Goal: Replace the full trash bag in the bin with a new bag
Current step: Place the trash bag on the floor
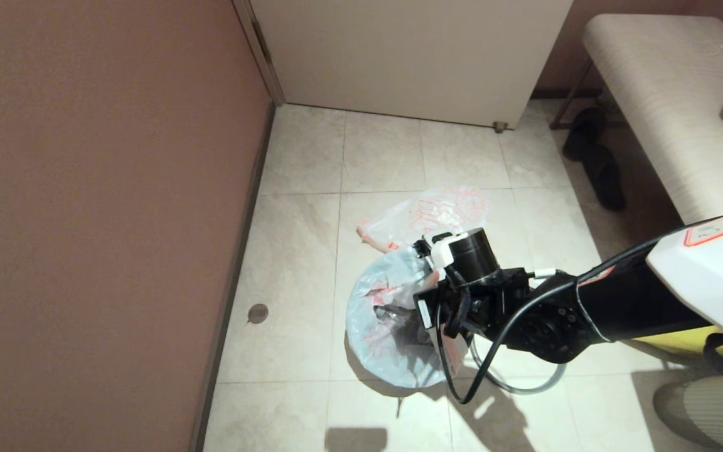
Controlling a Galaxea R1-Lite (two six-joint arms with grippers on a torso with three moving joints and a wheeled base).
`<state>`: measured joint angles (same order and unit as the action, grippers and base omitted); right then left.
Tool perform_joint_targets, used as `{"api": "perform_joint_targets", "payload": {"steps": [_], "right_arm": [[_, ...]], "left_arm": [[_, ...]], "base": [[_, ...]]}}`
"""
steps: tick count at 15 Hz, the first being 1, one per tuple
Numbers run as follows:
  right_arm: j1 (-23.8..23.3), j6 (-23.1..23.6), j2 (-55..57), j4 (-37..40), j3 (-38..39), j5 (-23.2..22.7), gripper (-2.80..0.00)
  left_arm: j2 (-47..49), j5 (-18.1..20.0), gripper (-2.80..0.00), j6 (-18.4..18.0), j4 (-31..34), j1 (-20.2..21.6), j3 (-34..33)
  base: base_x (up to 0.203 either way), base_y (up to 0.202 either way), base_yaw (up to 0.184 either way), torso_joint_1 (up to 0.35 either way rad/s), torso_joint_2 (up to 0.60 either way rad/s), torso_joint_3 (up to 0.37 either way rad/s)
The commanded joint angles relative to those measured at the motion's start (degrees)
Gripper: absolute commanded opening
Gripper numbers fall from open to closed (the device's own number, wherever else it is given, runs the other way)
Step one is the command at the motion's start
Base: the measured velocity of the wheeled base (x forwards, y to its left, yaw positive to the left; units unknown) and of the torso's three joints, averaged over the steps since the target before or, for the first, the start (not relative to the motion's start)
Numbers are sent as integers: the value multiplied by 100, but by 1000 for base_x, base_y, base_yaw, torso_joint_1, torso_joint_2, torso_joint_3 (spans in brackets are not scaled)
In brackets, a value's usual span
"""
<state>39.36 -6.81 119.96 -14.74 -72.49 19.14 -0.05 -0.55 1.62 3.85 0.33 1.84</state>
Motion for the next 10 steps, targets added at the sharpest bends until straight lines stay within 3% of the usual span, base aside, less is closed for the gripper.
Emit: {"api": "perform_joint_targets", "payload": {"steps": [1, 6, 10], "right_arm": [[-104, -40, -324, 111, -20, -15, -280], [-473, 44, 353, 80, -230, -70, -280], [-710, 185, 1312, 58, -1112, -94, -280]], "left_arm": [[5, -7, -280, 5, 2, 2, 0], [5, -6, -280, 5, 2, 2, 0], [5, -4, -280, 5, 2, 2, 0]], "base": [[0, 0, 0, 0, 0, 0], [0, 0, 0, 0, 0, 0], [0, 0, 0, 0, 0, 0]]}}
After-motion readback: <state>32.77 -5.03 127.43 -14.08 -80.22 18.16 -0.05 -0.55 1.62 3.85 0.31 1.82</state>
